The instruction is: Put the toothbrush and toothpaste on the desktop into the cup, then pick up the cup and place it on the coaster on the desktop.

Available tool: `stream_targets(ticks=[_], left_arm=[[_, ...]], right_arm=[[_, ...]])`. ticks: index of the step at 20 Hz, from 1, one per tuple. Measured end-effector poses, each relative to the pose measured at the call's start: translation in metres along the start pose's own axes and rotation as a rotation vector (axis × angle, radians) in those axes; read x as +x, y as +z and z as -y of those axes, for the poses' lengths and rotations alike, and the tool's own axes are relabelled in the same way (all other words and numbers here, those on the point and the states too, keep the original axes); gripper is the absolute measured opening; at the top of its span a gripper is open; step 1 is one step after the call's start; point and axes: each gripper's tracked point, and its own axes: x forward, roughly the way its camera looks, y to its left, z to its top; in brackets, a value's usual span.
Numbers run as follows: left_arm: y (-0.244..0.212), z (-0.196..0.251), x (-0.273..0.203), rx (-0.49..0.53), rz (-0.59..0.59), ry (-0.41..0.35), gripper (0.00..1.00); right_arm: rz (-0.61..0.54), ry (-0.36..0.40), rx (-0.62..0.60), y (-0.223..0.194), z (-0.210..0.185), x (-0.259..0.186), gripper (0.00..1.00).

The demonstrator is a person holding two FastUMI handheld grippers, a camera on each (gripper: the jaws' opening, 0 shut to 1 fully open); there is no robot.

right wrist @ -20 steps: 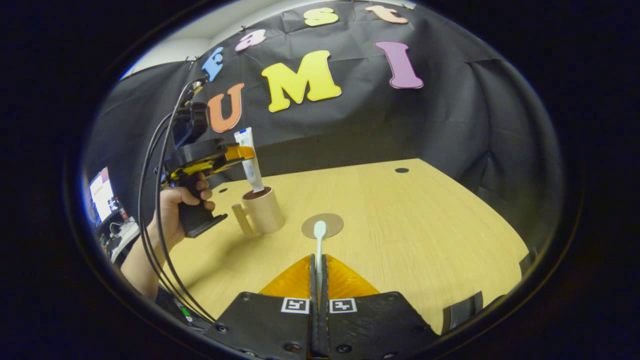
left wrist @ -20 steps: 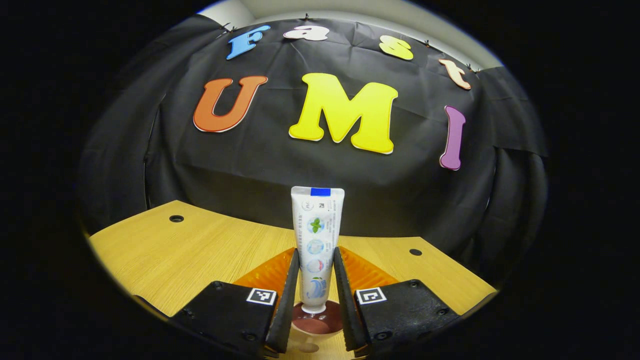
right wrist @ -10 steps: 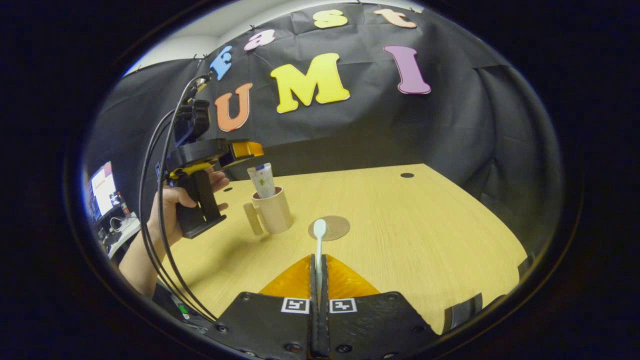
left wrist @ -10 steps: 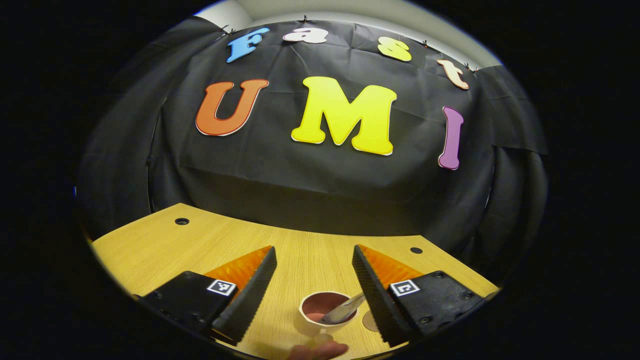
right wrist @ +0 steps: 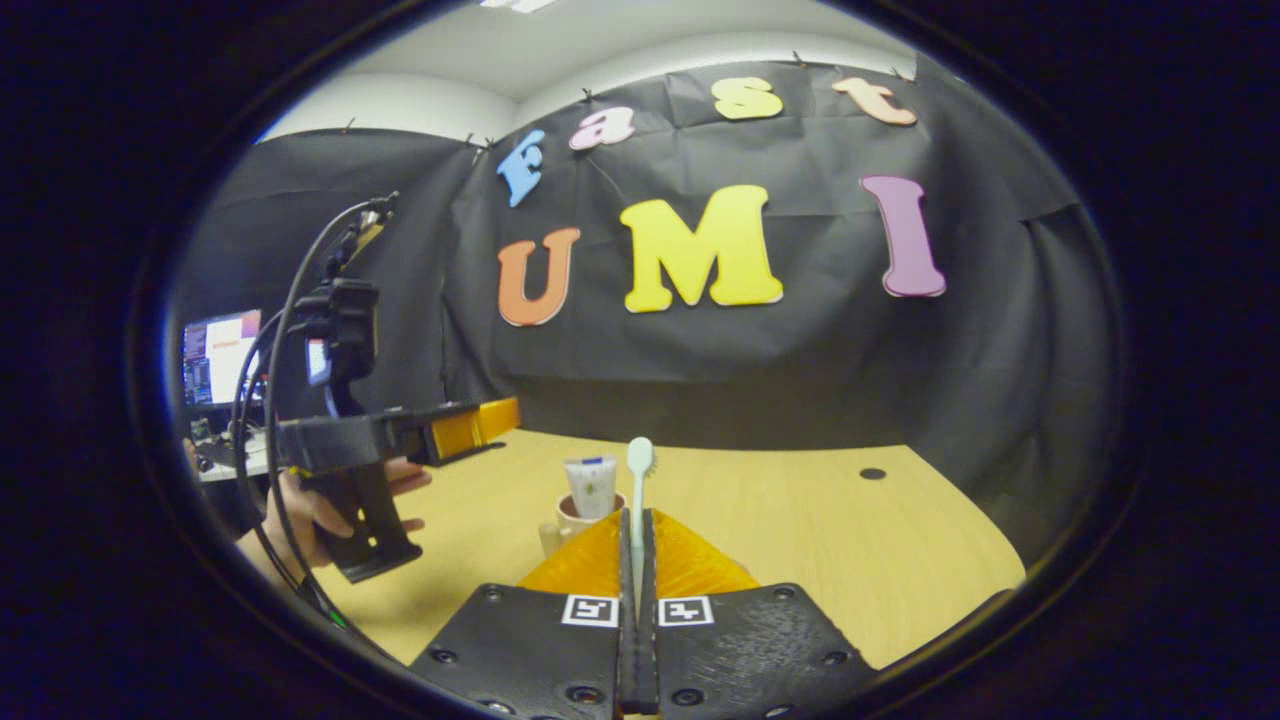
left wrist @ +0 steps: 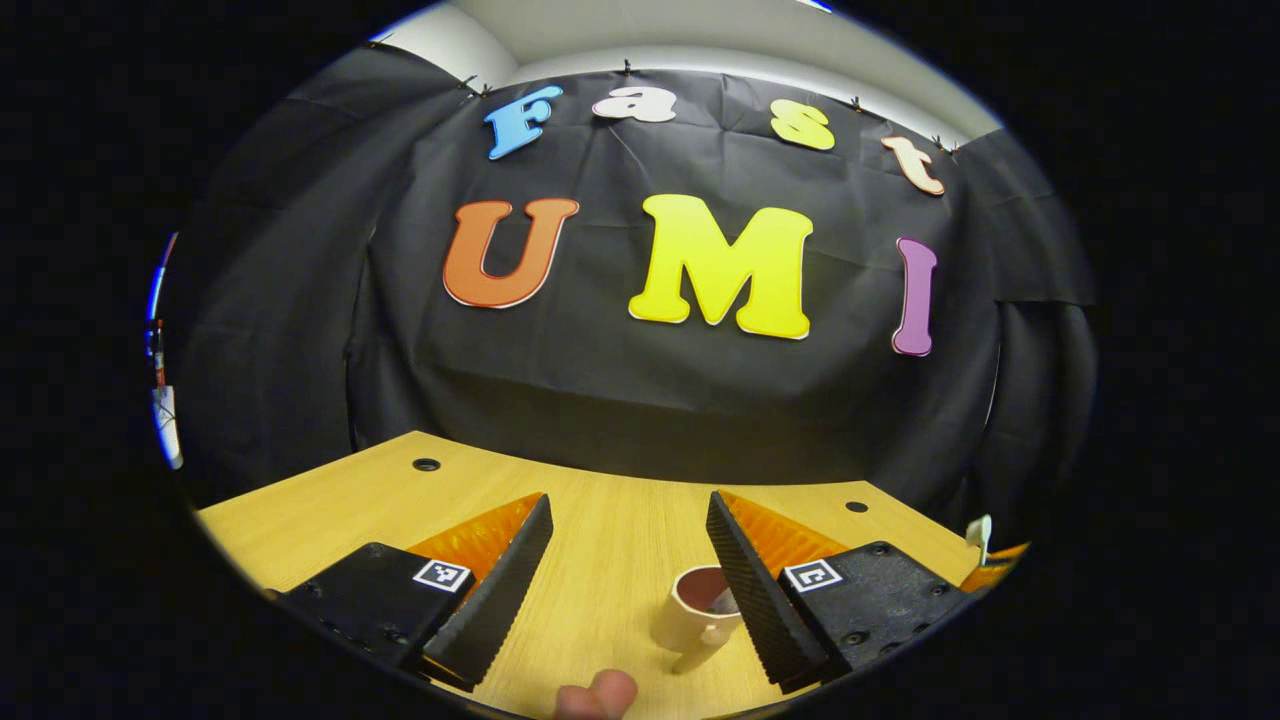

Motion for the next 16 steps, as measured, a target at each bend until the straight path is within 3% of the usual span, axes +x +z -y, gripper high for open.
stream_targets(ticks=[9,13,16], left_arm=[[-0.017,-0.049,-0.042,-0.027,0.003,0.037,0.98],[-0.022,-0.063,-0.050,-0.040,0.000,0.043,0.98],[-0.021,-0.079,-0.056,-0.031,0.011,0.073,0.98]], right_arm=[[0.241,0.234,-0.037,0.061,-0.100,0.094,0.00],[0.283,0.273,-0.017,0.067,-0.113,0.139,0.00],[0.299,0.252,0.027,0.068,-0.100,0.162,0.00]])
